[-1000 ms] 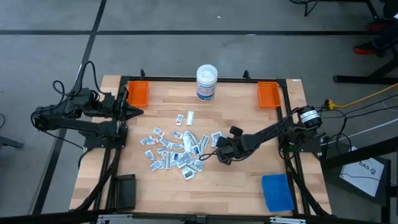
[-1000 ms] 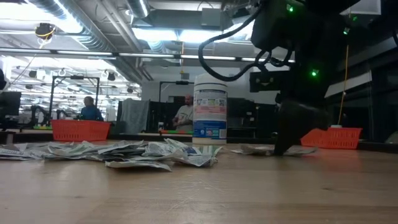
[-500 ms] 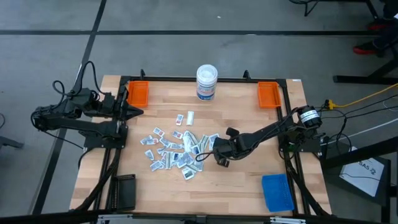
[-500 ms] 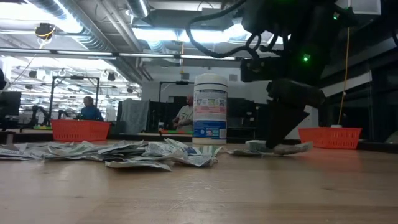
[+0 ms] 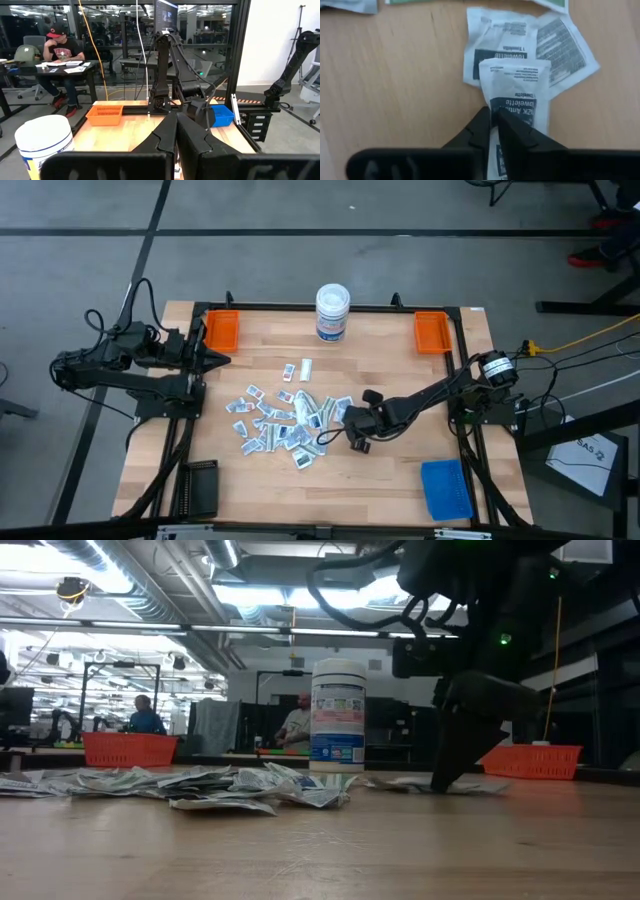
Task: Pick & Place First Aid Supplies
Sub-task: Put the gray towelette pack into the right orange bin
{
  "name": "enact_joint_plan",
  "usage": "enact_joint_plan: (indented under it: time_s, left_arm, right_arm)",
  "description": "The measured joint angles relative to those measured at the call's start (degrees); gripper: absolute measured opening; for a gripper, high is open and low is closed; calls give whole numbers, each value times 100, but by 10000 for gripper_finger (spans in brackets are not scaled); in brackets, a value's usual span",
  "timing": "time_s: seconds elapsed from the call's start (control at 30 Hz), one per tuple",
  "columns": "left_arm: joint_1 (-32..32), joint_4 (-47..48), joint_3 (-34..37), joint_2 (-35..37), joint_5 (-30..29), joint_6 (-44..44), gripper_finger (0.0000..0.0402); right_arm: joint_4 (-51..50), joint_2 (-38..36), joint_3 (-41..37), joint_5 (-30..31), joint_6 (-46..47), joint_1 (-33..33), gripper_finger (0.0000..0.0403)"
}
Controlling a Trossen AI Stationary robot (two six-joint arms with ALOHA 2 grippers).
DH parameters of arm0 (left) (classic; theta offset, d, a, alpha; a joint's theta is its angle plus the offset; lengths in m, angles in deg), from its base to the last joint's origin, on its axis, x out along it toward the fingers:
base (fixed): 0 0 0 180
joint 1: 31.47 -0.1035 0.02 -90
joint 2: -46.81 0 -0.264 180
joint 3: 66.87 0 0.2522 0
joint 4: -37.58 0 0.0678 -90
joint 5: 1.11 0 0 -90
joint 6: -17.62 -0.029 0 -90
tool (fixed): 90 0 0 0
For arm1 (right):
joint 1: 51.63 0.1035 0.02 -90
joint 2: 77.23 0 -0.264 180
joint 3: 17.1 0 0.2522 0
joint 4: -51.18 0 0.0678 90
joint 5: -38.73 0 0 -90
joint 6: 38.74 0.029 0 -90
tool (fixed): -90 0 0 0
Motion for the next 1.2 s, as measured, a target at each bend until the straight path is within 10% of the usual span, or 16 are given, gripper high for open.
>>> enact_joint_plan:
  time_s: [0.4, 0.73, 1.2]
  left_arm:
    - [0, 0, -1, 0, 1, -1, 4]
    - [-1, -2, 1, 0, 2, 0, 4]
    - [1, 0, -1, 0, 0, 0, 4]
  right_arm:
    - [97, -7, 0, 153, -136, 0, 117]
    - [99, -9, 0, 118, -178, 0, 11]
    - [-61, -44, 188, -35, -206, 0, 3]
